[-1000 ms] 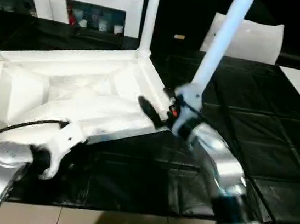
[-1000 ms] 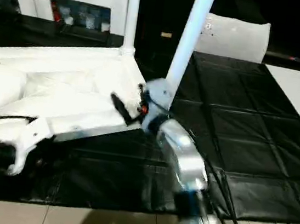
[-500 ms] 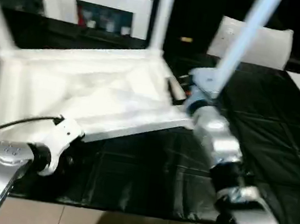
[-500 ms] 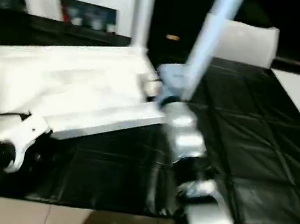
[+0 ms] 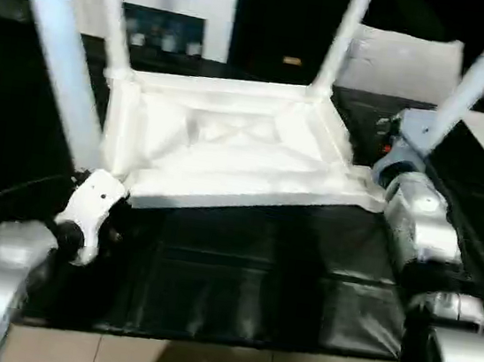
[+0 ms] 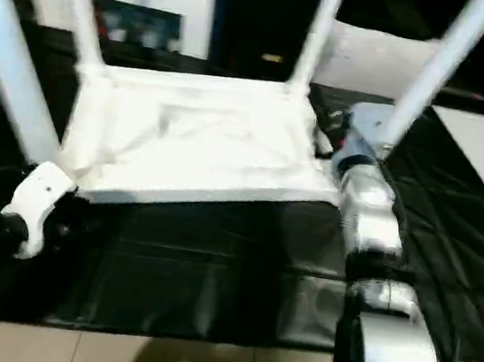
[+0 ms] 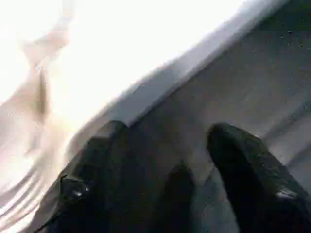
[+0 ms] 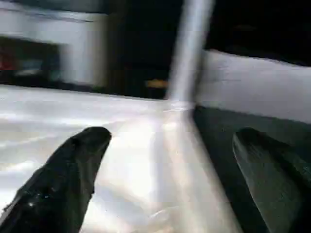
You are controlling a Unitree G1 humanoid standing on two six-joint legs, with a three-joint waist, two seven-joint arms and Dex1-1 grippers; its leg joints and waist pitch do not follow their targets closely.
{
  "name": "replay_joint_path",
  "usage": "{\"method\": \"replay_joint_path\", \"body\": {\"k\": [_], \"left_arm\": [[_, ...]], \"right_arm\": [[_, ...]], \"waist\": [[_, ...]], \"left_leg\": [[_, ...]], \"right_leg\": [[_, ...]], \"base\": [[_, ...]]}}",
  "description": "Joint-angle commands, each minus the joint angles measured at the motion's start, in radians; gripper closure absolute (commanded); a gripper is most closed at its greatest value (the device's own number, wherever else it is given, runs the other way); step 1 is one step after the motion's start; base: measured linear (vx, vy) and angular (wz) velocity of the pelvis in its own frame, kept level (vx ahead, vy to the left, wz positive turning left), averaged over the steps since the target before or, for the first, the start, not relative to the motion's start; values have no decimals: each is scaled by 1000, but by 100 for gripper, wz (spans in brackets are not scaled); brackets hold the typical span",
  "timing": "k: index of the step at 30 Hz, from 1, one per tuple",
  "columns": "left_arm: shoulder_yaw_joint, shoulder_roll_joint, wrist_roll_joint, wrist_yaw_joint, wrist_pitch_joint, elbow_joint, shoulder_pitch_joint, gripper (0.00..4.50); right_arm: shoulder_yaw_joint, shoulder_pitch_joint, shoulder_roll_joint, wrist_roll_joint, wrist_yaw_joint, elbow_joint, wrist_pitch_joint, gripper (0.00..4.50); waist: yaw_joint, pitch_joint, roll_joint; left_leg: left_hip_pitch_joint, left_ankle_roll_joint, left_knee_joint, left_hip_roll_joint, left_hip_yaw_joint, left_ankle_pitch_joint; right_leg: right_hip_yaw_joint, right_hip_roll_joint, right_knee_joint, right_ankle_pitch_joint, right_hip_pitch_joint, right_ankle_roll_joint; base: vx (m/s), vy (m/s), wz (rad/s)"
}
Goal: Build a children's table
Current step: Rotate leg to tighten
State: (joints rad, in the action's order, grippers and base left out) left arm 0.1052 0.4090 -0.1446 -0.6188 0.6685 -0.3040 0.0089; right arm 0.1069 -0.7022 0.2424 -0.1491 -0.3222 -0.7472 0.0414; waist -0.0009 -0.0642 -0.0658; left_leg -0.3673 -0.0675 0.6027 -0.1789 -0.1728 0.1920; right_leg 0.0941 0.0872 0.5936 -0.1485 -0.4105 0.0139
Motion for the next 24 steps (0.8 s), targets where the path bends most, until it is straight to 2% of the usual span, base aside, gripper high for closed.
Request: {"method": "replay_joint_path", "body": {"k": [1, 2, 4, 5, 6, 8, 9, 10, 11, 12, 13, 15, 16, 17, 18, 21, 23, 24], "left_arm": [[41, -28, -42, 38, -17, -35, 24, 113], [55, -51, -53, 52, -19, -47, 39, 100], [70, -108, -40, 113, -101, -80, 119, 81], [70, -108, -40, 113, -101, -80, 119, 77], [83, -158, -18, 176, -184, -98, 190, 68], [92, -178, -13, 198, -205, -101, 208, 47], [107, -205, -2, 228, -229, -105, 219, 42], [113, -213, 4, 237, -239, -107, 220, 42], [122, -226, 2, 247, -255, -106, 219, 35], [139, -251, 1, 276, -289, -102, 216, 35], [152, -261, -5, 288, -314, -92, 208, 11], [167, -266, 3, 317, -355, -73, 194, 3], [182, -265, -5, 320, -373, -53, 178, 0], [183, -265, -6, 321, -374, -52, 176, 0], [187, -263, -10, 325, -392, -42, 170, 0], [207, -240, -20, 334, -422, 0, 124, 0], [220, -218, -31, 318, -432, 29, 73, 0], [222, -210, -33, 310, -435, 37, 54, 0]], "right_arm": [[-28, 23, -5, -22, -57, 58, -18, 0], [-37, 41, -7, -24, -67, 82, -22, 0], [-75, 127, -7, -59, -134, 189, -71, 0], [-75, 127, -7, -59, -134, 189, -71, 0], [-110, 209, -6, -82, -170, 287, -112, 0], [-123, 239, -4, -83, -179, 318, -127, 0], [-131, 272, -2, -73, -186, 351, -146, 0], [-130, 282, -2, -67, -186, 360, -151, 0], [-130, 291, -3, -56, -175, 364, -155, 0], [-142, 314, 2, -37, -174, 381, -173, 0], [-156, 337, 6, -26, -172, 402, -196, 0], [-177, 378, 13, -23, -177, 450, -244, 0], [-189, 401, 18, -21, -181, 470, -255, 0], [-190, 402, 18, -21, -182, 471, -255, 0], [-196, 414, 21, -21, -182, 488, -266, 0], [-210, 446, 28, -11, -163, 528, -309, 0], [-213, 455, 27, 5, -147, 534, -333, 0], [-214, 457, 26, 11, -142, 534, -341, 0]], "waist": [[3, 71, 23], [1, 72, 20], [2, 68, 21], [3, 67, 23], [5, 64, 23], [4, 60, 25], [3, 60, 25], [6, 61, 26], [6, 59, 25], [4, 53, 22], [3, 52, 18], [1, 48, 20], [1, 50, 16], [0, 50, 16], [-6, 50, 15], [-8, 50, 19], [-13, 49, 23], [-13, 48, 26]], "left_leg": [[-2, 19, -75, -46, 18, 314], [-4, 26, -74, -46, 16, 294], [-5, 37, -77, -51, 16, 287], [-3, 44, -77, -48, 16, 294], [1, 42, -78, -50, 15, 335], [2, 31, -83, -55, 18, 362], [7, 26, -83, -55, 19, 382], [16, 19, -81, -56, 17, 399], [16, 16, -82, -55, 17, 404], [13, 10, -84, -53, 20, 424], [15, 8, -83, -52, 19, 432], [16, 5, -82, -47, 24, 453], [20, 4, -79, -45, 25, 459], [21, 4, -79, -44, 25, 464], [15, 3, -79, -44, 31, 470], [22, 3, -79, -44, 32, 479], [22, -5, -84, -48, 38, 499], [32, -8, -82, -47, 38, 521]], "right_leg": [[-49, 51, -73, -364, 49, 161], [-50, 49, -72, -336, 50, 167], [-51, 47, -72, -320, 50, 168], [-49, 44, -77, -335, 48, 163], [-48, 43, -87, -396, 45, 140], [-46, 43, -95, -439, 41, 118], [-44, 41, -97, -459, 38, 114], [-44, 40, -105, -470, 32, 105], [-43, 39, -106, -472, 31, 103], [-38, 39, -114, -515, 33, 81], [-38, 39, -117, -534, 31, 71], [-33, 39, -126, -594, 30, 39], [-30, 40, -132, -619, 28, 18], [-29, 40, -135, -631, 27, 10], [-21, 43, -137, -647, 32, -1], [-17, 42, -143, -650, 28, -8], [-11, 43, -144, -628, 34, -1], [-8, 42, -148, -632, 28, 1]], "base": [[0, 0, 0], [0, 0, 0], [0, 0, 0], [0, 0, 0], [0, 0, 0], [0, 0, 0], [0, 0, 0], [0, 0, 0], [0, 0, 0], [0, 0, 0], [0, 0, 0], [0, 0, 0], [0, 0, 0], [0, 0, 0], [0, 0, 0], [0, 0, 0], [0, 0, 0], [0, 0, 0]]}}
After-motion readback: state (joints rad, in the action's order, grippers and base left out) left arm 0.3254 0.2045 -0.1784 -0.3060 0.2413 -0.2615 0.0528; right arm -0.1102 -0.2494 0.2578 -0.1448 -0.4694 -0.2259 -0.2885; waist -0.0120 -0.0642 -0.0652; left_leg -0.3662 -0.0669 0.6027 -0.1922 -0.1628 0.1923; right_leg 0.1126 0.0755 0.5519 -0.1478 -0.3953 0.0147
